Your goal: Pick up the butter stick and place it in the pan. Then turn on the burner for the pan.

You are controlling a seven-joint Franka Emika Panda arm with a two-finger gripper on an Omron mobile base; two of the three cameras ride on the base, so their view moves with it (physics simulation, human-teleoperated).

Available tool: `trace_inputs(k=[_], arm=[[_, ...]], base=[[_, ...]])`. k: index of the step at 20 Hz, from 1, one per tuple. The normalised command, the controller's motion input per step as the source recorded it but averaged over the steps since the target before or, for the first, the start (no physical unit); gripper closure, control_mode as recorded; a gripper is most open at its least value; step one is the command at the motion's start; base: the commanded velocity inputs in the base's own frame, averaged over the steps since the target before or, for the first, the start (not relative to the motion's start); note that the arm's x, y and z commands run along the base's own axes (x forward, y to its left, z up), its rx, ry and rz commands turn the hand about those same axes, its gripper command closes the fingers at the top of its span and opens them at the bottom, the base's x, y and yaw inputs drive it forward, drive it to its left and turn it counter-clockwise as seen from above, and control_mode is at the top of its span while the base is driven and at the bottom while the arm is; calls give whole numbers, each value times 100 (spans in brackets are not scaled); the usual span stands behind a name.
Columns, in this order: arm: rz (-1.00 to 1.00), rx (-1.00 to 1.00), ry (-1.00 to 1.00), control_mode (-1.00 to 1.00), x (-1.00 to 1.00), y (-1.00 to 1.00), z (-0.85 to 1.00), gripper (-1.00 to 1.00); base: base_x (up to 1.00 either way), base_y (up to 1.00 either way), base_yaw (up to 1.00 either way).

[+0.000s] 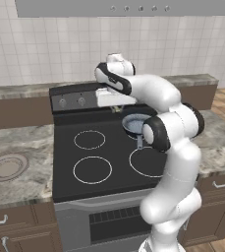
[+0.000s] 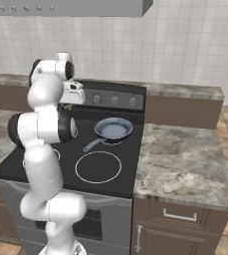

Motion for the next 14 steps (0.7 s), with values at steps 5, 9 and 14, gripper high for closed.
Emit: trace_inputs(k=[5,9,14], arm=[[0,9,-8,-100,0,-88,0,100],[4,1,-1,-100,8,-73,0,100],[9,0,0,-100,31,-61,-4,100]], base=[[0,0,0],[0,0,0],[0,0,0]])
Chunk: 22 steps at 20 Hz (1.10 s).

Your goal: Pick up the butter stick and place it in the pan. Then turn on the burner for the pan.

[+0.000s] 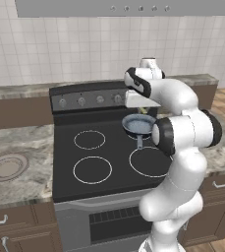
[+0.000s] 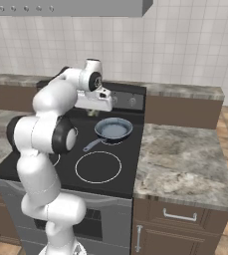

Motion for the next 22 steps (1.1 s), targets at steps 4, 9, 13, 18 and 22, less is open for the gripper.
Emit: trace_inputs(k=[4,9,13,18,22], arm=[[14,0,0,-100,54,-48,-13,100],[12,1,0,-100,46,-45,-22,100],[10,1,-1,-100,25,-32,-25,100],[5,0,0,-100,15,-17,-30,100],[0,0,0,-100,19,0,-29,100]], base=[[0,0,0],[0,0,0],[0,0,0],[0,0,0],[0,0,0]])
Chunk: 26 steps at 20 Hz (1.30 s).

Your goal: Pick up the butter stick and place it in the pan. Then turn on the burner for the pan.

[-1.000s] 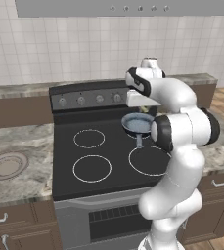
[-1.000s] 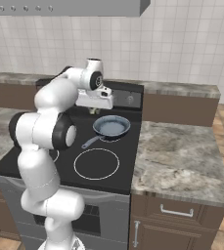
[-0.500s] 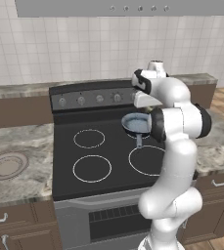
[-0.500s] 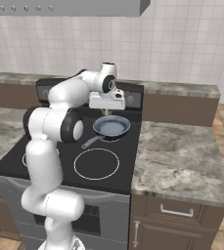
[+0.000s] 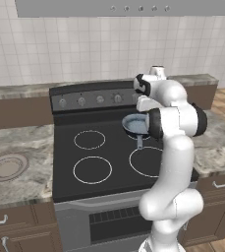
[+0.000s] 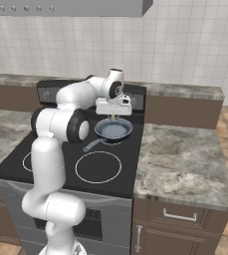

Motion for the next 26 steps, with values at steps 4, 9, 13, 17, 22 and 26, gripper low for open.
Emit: trace_inputs(k=[4,9,13,17,22,26], arm=[[0,0,0,-100,24,0,-20,100],[0,0,0,-100,25,1,-22,100],[0,0,0,-100,32,4,-31,100],[-2,0,0,-100,32,2,-37,100],[-2,0,0,-100,32,0,-37,100],[-2,0,0,-100,33,2,-30,100]], base=[[0,0,0],[0,0,0],[0,0,0],[0,0,0],[0,0,0],[0,0,0]])
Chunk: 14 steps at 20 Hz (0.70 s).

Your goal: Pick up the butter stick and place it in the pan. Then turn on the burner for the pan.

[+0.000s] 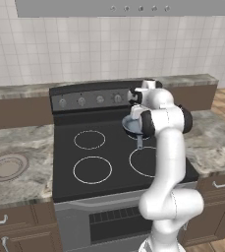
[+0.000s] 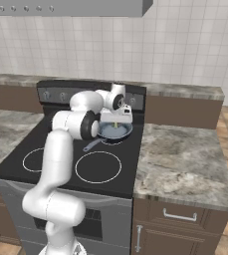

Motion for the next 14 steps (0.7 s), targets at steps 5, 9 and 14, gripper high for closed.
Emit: trace_inputs(k=[5,9,14], arm=[[-2,0,0,-100,34,2,-22,100],[0,0,0,-100,19,0,-12,100],[0,0,0,-100,8,0,-15,100]], base=[[0,0,0],[0,0,0],[0,0,0]])
